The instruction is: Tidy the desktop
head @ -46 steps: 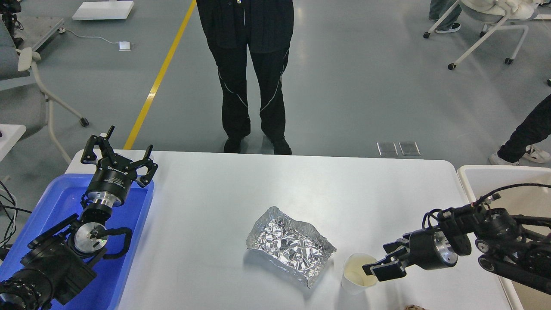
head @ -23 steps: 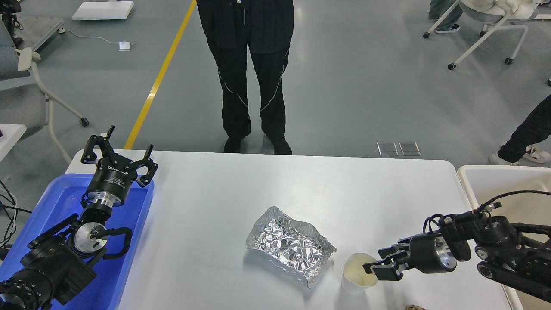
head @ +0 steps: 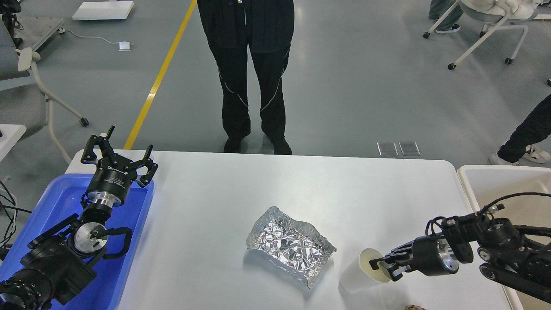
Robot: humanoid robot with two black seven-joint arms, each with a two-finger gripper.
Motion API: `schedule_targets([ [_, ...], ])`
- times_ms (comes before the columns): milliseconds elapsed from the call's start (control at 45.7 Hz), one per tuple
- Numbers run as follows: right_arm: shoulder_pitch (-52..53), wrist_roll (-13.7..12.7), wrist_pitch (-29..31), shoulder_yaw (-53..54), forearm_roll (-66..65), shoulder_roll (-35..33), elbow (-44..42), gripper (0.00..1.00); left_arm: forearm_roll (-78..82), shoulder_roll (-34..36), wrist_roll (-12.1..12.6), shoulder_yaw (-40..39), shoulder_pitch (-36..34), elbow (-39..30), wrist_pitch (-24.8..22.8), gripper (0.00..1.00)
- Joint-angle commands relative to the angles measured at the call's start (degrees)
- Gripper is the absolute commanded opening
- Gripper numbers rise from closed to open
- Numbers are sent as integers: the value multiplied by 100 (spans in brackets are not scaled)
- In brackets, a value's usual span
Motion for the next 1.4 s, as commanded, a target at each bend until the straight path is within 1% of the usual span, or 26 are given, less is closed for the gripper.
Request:
schedule_targets([
  [0, 84, 91, -7, 57, 200, -105, -23, 0, 0, 0, 0, 0, 0, -1, -5, 100],
  [131, 233, 118, -16, 83, 490, -360, 12, 0, 0, 0, 0, 0, 0, -1, 3, 100],
  [241, 462, 258, -16, 65, 929, -553, 100, 0, 0, 0, 0, 0, 0, -1, 3, 100],
  [328, 647, 320, -7, 65, 1281, -694, 144, 0, 0, 0, 0, 0, 0, -1, -5, 100],
  [460, 981, 504, 2, 65, 1966, -852, 179, 0, 0, 0, 0, 0, 0, -1, -5, 100],
  [591, 1227, 522, -33, 100, 2923, -940, 170, 0, 0, 0, 0, 0, 0, -1, 3, 100],
  [701, 1236, 522, -51, 267, 3785, -984, 126, 0, 0, 0, 0, 0, 0, -1, -5, 100],
  [854, 1227, 522, -51, 574, 4463, -1142, 39, 0, 0, 0, 0, 0, 0, -1, -5, 100],
  [964, 1183, 513, -51, 1023, 5016, -1212, -224, 0, 0, 0, 0, 0, 0, -1, 3, 100],
  [1095, 1201, 513, -25, 1138, 5719, -1178, -883, 0, 0, 0, 0, 0, 0, 7, -5, 100],
  [1117, 1192, 513, -33, 1138, 5894, -1143, -1302, 0, 0, 0, 0, 0, 0, -1, -5, 100],
  [1182, 1148, 504, -78, 1103, 6080, -1081, -1980, 0, 0, 0, 0, 0, 0, -1, -5, 100],
  [1358, 982, 487, -25, 1015, 6677, -440, -4195, 0, 0, 0, 0, 0, 0, -1, -5, 100],
  [1380, 894, 469, -16, 1015, 6826, -274, -4694, 0, 0, 0, 0, 0, 0, -1, -5, 100],
])
